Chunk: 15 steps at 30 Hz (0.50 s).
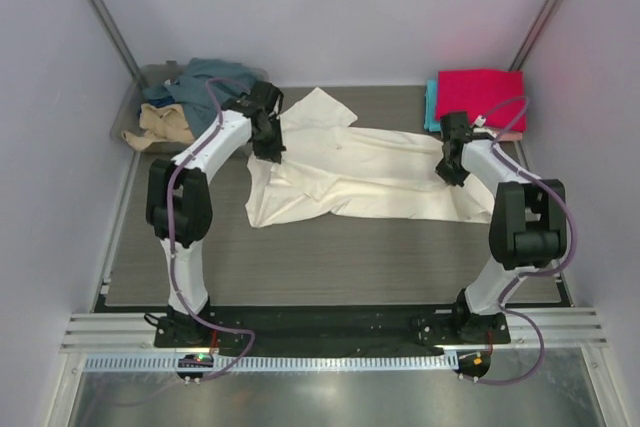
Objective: Fold and stack the t-shirts
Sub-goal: Fold the tshirt
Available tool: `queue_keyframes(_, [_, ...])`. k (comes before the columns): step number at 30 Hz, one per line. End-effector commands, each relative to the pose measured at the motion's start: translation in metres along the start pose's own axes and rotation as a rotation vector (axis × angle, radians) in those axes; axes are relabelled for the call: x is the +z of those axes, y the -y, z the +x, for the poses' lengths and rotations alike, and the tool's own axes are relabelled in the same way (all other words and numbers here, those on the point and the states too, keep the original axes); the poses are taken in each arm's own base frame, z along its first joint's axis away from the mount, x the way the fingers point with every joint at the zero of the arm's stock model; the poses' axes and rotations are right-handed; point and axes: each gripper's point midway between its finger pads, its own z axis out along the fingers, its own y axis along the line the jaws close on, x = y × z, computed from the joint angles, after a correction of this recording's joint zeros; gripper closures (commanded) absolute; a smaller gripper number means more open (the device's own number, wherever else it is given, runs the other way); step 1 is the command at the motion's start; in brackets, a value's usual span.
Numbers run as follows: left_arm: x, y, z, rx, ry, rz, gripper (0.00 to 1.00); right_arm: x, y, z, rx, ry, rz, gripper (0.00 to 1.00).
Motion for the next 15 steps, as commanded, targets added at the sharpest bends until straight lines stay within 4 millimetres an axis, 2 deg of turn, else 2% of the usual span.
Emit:
queue_keyframes(1, [-0.004, -0.019, -0.018, 0.023, -0.012, -0.087, 0.90, 0.001, -0.037, -0.052, -0.137, 0.075, -0.101, 0.89])
queue_keyframes(2, [-0.013, -0.016, -0.032, 0.019, 0.018, -0.082, 0.72, 0.005, -0.041, -0.052, -0.168, 0.051, -0.122, 0.80])
queue_keyframes(3, [-0.023, -0.016, -0.034, 0.018, 0.032, -0.086, 0.60, 0.002, -0.044, -0.055, -0.178, 0.043, -0.131, 0.65])
queue_keyframes(4, [-0.034, -0.015, -0.038, 0.013, 0.065, -0.082, 0.48, 0.009, -0.028, -0.060, -0.156, 0.028, -0.100, 0.50])
queue_keyframes(5, [-0.033, -0.022, -0.028, -0.001, 0.060, -0.105, 0.30, 0.004, -0.020, -0.066, -0.145, 0.054, -0.082, 0.23])
queue_keyframes(6, [-0.044, -0.021, -0.034, -0.013, 0.114, -0.091, 0.24, 0.007, -0.007, -0.062, -0.141, 0.051, -0.050, 0.07])
queue_keyframes(7, [-0.068, -0.022, -0.033, -0.023, 0.172, -0.074, 0.20, 0.004, -0.002, -0.065, -0.131, 0.075, -0.048, 0.01])
queue_keyframes(8, [-0.079, -0.025, -0.030, -0.039, 0.207, -0.074, 0.16, -0.006, 0.009, -0.075, -0.103, 0.111, -0.054, 0.00])
queue_keyframes(9, [-0.068, -0.035, -0.009, -0.069, 0.187, -0.087, 0.15, -0.005, 0.022, -0.063, -0.089, 0.097, -0.046, 0.00])
queue_keyframes(10, [-0.071, -0.037, 0.000, -0.089, 0.202, -0.076, 0.15, -0.008, 0.022, -0.064, -0.057, 0.119, -0.085, 0.00])
queue_keyframes(11, [-0.095, -0.034, 0.004, -0.113, 0.265, -0.024, 0.14, -0.028, 0.020, -0.067, 0.004, 0.135, -0.186, 0.00])
queue_keyframes(12, [-0.076, -0.043, 0.031, -0.157, 0.231, -0.025, 0.14, -0.024, 0.025, -0.044, 0.008, 0.097, -0.217, 0.00])
queue_keyframes(14, [-0.087, -0.039, 0.049, -0.204, 0.264, 0.061, 0.13, -0.034, 0.017, -0.036, 0.046, 0.121, -0.324, 0.00])
queue_keyframes(15, [-0.086, -0.034, 0.050, -0.229, 0.297, 0.111, 0.13, -0.035, 0.024, -0.018, 0.048, 0.104, -0.339, 0.00])
